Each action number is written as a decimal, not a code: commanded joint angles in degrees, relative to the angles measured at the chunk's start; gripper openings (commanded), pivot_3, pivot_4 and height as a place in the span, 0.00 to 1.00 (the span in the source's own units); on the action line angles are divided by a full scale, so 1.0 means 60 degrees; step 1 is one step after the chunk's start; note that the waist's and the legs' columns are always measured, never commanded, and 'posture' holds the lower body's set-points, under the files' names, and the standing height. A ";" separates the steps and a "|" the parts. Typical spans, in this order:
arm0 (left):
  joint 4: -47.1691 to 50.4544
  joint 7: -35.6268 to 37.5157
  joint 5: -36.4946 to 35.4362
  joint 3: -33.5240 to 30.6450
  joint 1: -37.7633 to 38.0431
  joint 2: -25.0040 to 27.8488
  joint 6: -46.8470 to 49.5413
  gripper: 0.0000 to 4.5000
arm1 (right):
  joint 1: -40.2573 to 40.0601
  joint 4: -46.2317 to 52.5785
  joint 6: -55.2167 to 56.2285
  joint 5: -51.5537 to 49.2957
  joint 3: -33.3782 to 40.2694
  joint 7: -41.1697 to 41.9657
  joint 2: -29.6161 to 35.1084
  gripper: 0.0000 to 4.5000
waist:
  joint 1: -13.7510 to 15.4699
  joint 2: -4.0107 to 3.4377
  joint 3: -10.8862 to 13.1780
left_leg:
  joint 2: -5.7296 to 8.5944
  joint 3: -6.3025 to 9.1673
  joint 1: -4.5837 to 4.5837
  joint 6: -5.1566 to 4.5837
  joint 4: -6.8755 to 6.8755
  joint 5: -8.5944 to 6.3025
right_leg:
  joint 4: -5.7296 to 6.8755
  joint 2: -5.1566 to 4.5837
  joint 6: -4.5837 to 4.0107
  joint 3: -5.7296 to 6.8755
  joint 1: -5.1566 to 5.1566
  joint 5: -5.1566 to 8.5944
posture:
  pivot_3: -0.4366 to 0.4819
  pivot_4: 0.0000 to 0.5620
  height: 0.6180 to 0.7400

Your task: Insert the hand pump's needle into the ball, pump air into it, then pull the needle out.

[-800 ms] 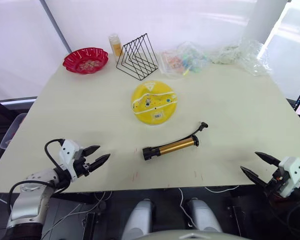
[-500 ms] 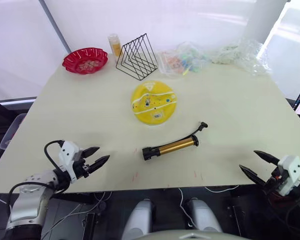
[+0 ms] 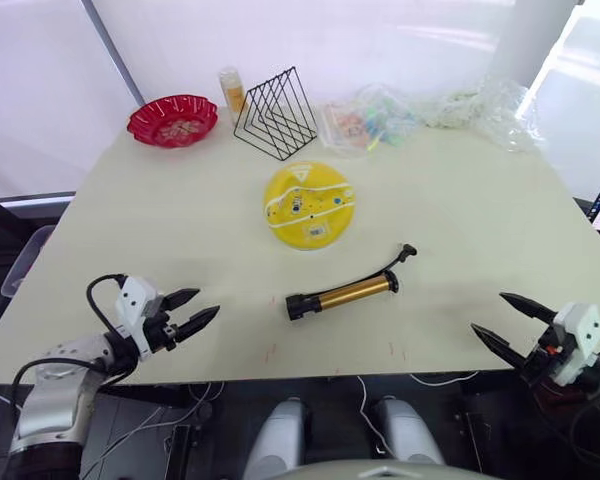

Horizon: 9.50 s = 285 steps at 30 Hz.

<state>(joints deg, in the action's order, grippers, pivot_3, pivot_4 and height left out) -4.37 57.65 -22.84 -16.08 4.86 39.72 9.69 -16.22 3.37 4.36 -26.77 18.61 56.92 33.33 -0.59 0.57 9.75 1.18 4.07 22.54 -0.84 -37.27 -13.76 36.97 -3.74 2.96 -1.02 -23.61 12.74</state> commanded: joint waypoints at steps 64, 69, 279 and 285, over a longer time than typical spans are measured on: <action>-0.4330 -0.0180 0.4004 0.6649 -0.8452 -0.4568 0.1590 0.38 | -0.0332 0.3155 -0.1292 -0.0936 0.0039 -0.0693 0.0122 1.00 | -0.0008 0.0012 0.0007 | 0.0045 -0.0049 0.0019 -0.0003 -0.0035 0.0000 | 0.0008 0.0024 0.0055 -0.0007 0.0007 -0.0030 | 0.48 0.27 0.97; -0.5014 -0.0410 0.4339 0.6711 -0.8616 -0.4978 0.1528 0.38 | -0.0360 0.3184 -0.1362 -0.0901 0.0081 -0.0853 0.0150 1.00 | -0.0007 0.0012 0.0007 | 0.0045 -0.0049 0.0018 -0.0003 -0.0035 0.0000 | 0.0008 0.0025 0.0056 -0.0007 0.0007 -0.0030 | 0.48 0.27 0.97; -0.1196 -0.4332 0.2263 0.2726 -0.6733 -0.3349 0.2350 0.00 | 1.4119 -0.2120 -1.2263 0.0920 -0.7721 -0.1856 -0.0873 0.07 | -0.0008 0.0070 0.0038 | 0.0080 0.0042 0.0047 -0.0001 -0.0034 0.0003 | 0.0036 -0.0003 0.0045 0.0005 -0.0035 -0.0050 | 0.48 0.27 0.97; -0.1308 -0.4248 0.2349 0.2815 -0.6718 -0.3434 0.1988 0.00 | 1.4862 -0.3407 -1.1835 0.1532 -0.8011 -0.1435 -0.1377 0.07 | -0.0006 0.0068 0.0039 | 0.0086 0.0054 0.0048 0.0001 -0.0033 0.0004 | 0.0046 -0.0006 0.0045 0.0014 -0.0038 -0.0050 | 0.48 0.27 0.97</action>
<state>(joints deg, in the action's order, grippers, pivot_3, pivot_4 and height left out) -12.36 31.44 -8.57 -0.37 -35.55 19.76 22.95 71.34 -16.36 -68.18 -18.80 -29.55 47.34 25.37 -0.63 0.98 9.98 1.70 4.41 22.82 -0.83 -37.47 -13.74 37.26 -3.78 3.22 -0.94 -23.83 12.44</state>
